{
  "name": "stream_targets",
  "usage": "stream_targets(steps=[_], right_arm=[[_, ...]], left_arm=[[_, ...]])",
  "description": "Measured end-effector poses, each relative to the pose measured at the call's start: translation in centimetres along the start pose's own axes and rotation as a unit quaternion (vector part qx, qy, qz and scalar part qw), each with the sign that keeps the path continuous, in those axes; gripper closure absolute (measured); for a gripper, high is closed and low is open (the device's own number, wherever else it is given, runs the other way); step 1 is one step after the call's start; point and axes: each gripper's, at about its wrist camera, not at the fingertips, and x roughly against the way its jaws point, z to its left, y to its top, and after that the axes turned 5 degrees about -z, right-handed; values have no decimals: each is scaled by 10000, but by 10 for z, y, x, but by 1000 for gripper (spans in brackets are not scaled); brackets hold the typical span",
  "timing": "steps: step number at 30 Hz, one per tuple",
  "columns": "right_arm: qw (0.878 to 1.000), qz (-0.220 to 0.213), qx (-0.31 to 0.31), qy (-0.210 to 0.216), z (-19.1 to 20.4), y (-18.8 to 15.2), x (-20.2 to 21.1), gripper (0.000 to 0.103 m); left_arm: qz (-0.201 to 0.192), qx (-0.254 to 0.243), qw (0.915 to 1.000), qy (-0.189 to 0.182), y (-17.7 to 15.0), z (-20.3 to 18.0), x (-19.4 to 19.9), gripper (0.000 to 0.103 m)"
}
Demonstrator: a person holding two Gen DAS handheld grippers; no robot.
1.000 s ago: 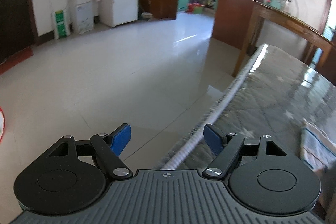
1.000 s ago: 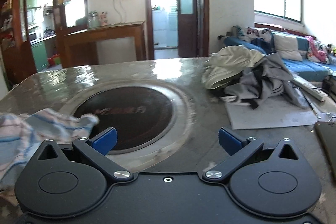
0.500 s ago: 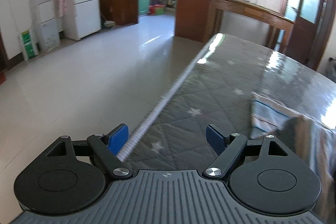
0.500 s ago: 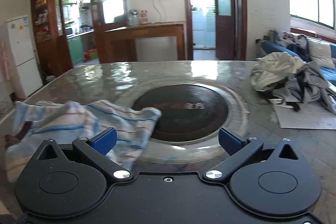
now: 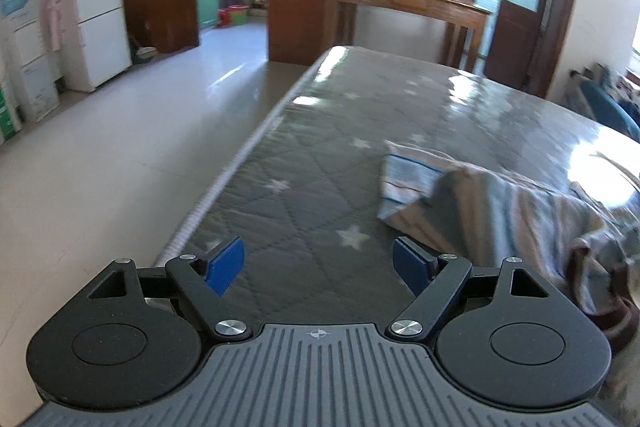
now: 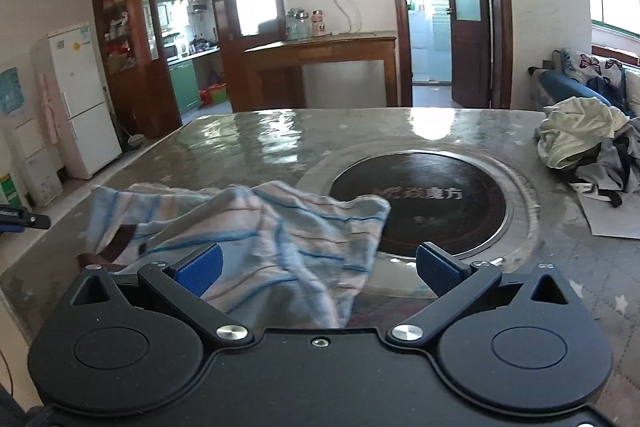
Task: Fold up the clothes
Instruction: 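Approach the crumpled striped cloth with both tools open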
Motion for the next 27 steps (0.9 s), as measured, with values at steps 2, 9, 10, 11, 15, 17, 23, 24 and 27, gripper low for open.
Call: stream_targets(steps=[2,9,10,11,15,17,23,24,27], right_arm=[[10000,62,23,18,9,-2,1,0],[9998,157,-6,118,34,-10,10,0],[9998,165,-39,120,37,-12,11,0],[9998,168,-63,106,39,-13,12,0],[9998,186,-41,114,51,-18,15,0],[9997,185,-18,147,56,-21,17,0],[9998,153,-45,149,67,-26,22,0],[9997,157,-45,155,68,-27,22,0],[9998,127,-2,129,74,-30,24,0]], left_arm=[[32,-111,9999,-98,-2,-10,-1,21],[212,-439,9981,-380,-6,-53,-20,21],[239,-458,9978,-414,-8,-57,-19,21],[258,-473,9976,-438,-5,-63,-27,21],[277,-546,9966,-545,21,-94,-76,21],[279,-583,9962,-590,21,-103,-78,21],[380,-696,9942,-733,23,-118,-85,21],[389,-728,9938,-745,24,-121,-86,21],[404,-814,9930,-757,23,-131,-88,21]])
